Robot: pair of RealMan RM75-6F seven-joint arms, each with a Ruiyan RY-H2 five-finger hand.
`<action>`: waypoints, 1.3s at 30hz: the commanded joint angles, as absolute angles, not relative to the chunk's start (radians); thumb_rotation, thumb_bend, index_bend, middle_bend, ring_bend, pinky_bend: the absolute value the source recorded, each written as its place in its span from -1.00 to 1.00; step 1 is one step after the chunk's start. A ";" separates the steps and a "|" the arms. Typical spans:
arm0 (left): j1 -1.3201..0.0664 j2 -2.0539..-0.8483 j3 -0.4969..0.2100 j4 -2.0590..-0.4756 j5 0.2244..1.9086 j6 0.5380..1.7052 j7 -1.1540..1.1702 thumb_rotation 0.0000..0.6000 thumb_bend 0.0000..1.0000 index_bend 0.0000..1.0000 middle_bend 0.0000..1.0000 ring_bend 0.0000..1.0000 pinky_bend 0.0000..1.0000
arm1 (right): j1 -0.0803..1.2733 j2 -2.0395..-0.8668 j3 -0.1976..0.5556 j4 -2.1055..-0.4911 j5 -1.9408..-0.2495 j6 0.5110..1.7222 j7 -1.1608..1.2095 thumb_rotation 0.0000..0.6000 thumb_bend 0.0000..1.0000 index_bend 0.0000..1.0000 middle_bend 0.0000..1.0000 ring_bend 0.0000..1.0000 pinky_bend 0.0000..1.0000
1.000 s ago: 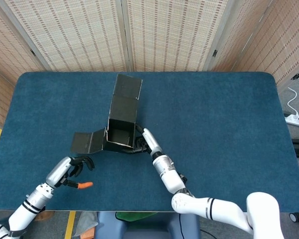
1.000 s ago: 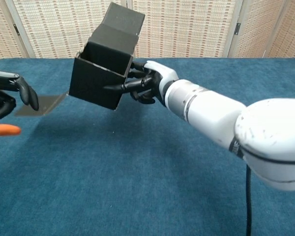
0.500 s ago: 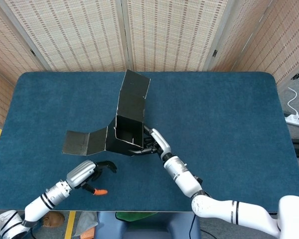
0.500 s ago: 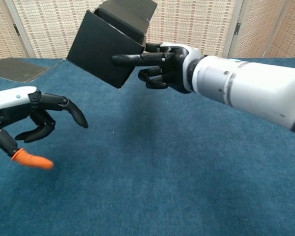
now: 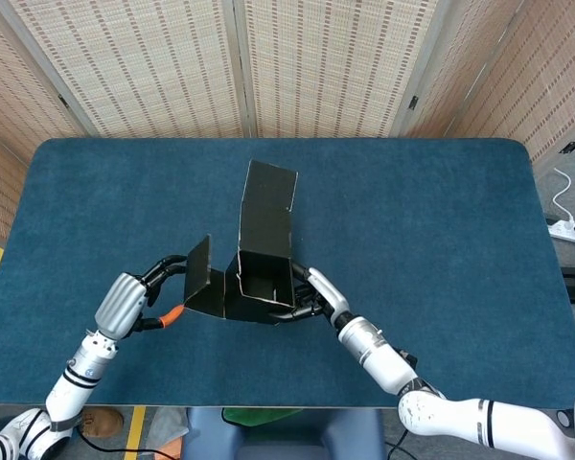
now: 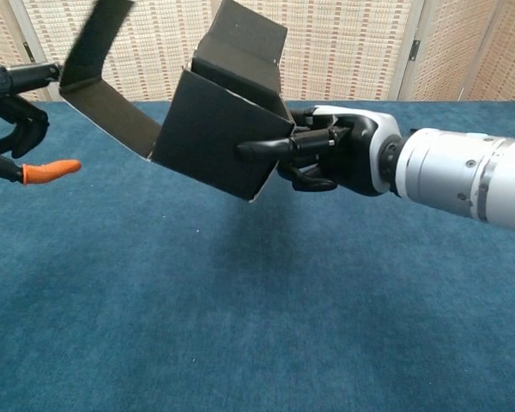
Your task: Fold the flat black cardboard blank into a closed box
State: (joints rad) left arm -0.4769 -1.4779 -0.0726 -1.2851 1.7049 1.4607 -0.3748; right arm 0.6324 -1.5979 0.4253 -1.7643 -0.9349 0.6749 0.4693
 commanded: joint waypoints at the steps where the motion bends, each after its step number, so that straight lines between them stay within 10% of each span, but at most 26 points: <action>1: -0.482 -1.473 -0.077 -1.286 1.732 1.485 -0.380 1.00 -0.35 -0.37 -0.37 0.61 0.80 | 0.640 -1.605 0.404 -1.757 -0.947 0.678 0.458 1.00 -0.36 0.00 0.02 0.55 1.00; 39: -0.657 -1.629 0.025 -0.983 1.906 1.447 -0.321 1.00 -0.33 -0.23 -0.28 0.60 0.81 | 0.714 -1.778 0.283 -1.531 -0.980 0.734 0.336 1.00 -0.36 0.00 0.01 0.55 1.00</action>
State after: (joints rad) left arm -0.6459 -1.6033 0.0082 -1.0197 1.8936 1.4523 -0.3199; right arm 0.7111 -1.7688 0.2878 -1.5437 -0.9777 0.7326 0.3421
